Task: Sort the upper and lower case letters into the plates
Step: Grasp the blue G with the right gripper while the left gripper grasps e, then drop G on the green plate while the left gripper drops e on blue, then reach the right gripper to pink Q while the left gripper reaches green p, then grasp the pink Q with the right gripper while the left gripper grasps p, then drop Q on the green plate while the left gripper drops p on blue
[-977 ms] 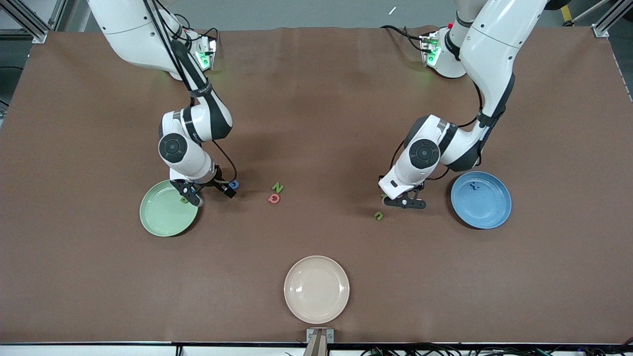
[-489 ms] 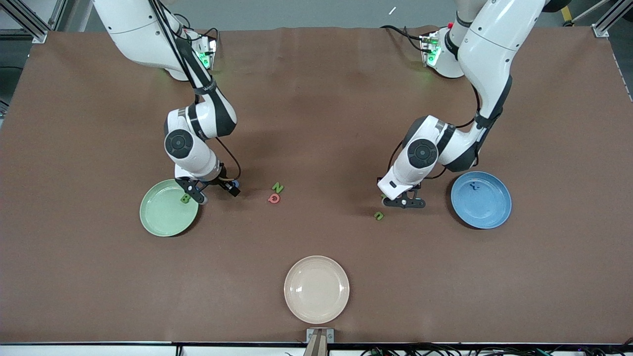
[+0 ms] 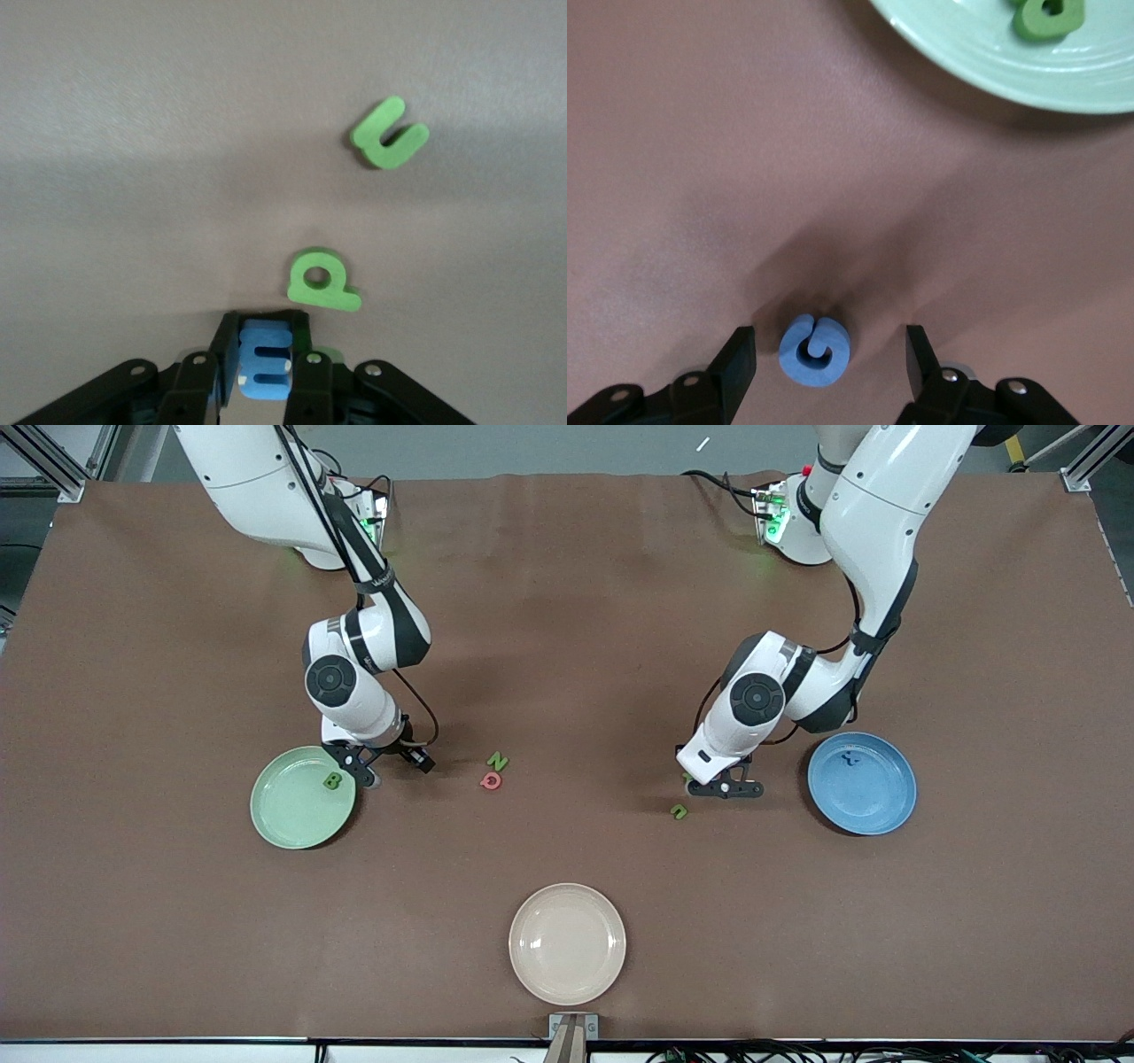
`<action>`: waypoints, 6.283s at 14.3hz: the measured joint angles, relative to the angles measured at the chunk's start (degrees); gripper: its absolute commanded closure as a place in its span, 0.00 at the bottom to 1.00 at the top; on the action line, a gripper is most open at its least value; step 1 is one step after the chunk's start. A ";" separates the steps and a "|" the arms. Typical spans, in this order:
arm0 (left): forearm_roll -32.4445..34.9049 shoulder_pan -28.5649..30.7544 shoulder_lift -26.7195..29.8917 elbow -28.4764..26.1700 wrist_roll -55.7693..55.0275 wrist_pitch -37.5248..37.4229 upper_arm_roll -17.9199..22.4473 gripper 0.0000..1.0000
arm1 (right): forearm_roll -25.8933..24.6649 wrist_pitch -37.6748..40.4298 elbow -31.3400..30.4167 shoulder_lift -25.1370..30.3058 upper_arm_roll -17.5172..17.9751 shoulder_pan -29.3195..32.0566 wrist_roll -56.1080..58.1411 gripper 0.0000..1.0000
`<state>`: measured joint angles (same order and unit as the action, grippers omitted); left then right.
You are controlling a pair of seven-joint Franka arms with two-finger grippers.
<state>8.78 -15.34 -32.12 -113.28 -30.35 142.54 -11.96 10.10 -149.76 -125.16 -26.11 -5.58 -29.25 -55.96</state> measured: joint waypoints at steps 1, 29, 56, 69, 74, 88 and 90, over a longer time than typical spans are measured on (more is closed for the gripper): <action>0.00 0.27 0.90 0.00 0.06 -0.27 0.07 0.90 | 0.00 0.00 -0.01 -0.08 0.00 -0.21 -0.04 0.47; 4.60 30.46 4.16 -4.59 31.78 -3.74 0.60 0.85 | -0.17 11.87 6.75 -1.02 -2.98 19.92 30.37 0.94; 5.70 7.97 -2.47 4.75 1.12 -3.14 -8.08 0.00 | -0.17 27.16 14.01 7.42 -1.52 9.98 15.59 0.00; 9.44 6.37 -6.11 6.06 -1.25 -0.53 -8.06 0.51 | 0.46 13.53 12.82 1.62 -1.19 -4.72 0.30 0.00; 9.52 6.40 -5.96 6.61 -1.31 -0.67 -8.00 0.76 | 2.08 7.36 15.80 -4.70 -1.19 -6.43 -4.64 0.00; 10.18 11.14 -2.17 7.12 -1.43 -7.87 -7.63 0.98 | 1.44 13.35 29.97 -17.13 -1.52 -9.26 -10.25 0.03; 10.23 14.50 0.05 6.08 2.43 -9.45 -7.61 0.98 | 0.74 14.06 30.22 -17.12 -1.58 -9.41 -10.43 0.09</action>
<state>19.02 -0.85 -32.07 -107.21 -27.93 133.08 -19.57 10.84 -135.69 -94.94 -43.23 -7.16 -38.66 -66.39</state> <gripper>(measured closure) 0.736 0.022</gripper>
